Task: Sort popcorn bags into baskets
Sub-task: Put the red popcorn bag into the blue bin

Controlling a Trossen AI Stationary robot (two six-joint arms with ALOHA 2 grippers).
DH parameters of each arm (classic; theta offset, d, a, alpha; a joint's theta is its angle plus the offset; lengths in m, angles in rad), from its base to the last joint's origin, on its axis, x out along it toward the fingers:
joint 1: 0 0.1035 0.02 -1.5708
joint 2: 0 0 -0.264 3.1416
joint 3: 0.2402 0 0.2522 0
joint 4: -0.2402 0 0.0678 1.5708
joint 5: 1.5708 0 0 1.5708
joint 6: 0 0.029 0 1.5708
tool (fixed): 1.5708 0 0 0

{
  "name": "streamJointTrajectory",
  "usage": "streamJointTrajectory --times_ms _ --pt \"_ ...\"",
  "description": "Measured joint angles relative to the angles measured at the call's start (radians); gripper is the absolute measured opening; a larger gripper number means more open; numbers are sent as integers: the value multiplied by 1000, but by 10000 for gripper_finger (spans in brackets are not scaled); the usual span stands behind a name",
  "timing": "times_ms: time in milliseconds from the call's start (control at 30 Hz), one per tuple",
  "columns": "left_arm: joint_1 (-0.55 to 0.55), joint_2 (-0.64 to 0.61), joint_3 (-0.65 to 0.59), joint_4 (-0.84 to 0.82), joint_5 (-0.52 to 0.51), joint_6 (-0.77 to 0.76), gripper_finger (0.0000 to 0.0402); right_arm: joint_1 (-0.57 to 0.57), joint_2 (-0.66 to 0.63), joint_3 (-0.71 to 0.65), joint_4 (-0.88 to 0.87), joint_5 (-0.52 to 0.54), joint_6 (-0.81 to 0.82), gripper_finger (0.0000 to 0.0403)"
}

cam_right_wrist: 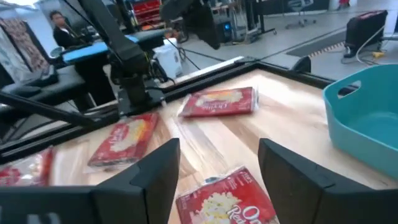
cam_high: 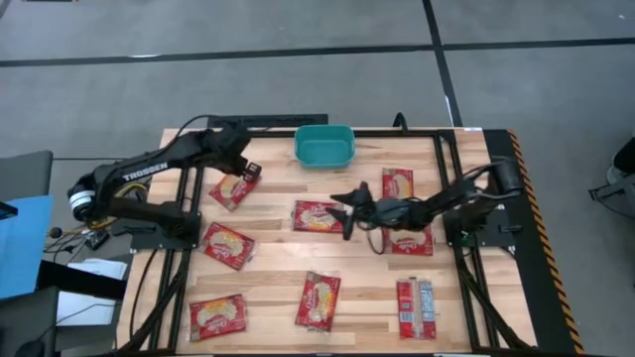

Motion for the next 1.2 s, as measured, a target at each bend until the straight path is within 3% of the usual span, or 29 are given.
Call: streamJointTrajectory --times_ms 100,233,367,533,633,733,967,1100,1200 --pt "-38 30 -20 -54 -65 -23 19 7 27 14 3 6 7 241" --pt "-75 89 -75 -68 -133 -30 70 22 7 -13 -3 20 8 232" --pt "-86 170 -137 -42 -132 -32 144 35 -41 -44 -9 20 8 229" --pt "-86 277 -163 -37 -35 24 232 39 -90 -70 -49 20 7 230" --pt "-93 319 -162 -32 0 61 270 37 -104 -81 -54 20 8 230" --pt "-97 363 -162 -34 -35 81 294 37 -108 -85 -58 20 8 230" --pt "-78 485 -151 -38 -72 145 286 38 -103 -85 -60 19 8 230" --pt "-57 520 -144 -5 -25 213 231 40 -103 -85 -69 18 8 229" --pt "-39 523 -143 16 18 242 164 41 -103 -85 -73 17 11 226"
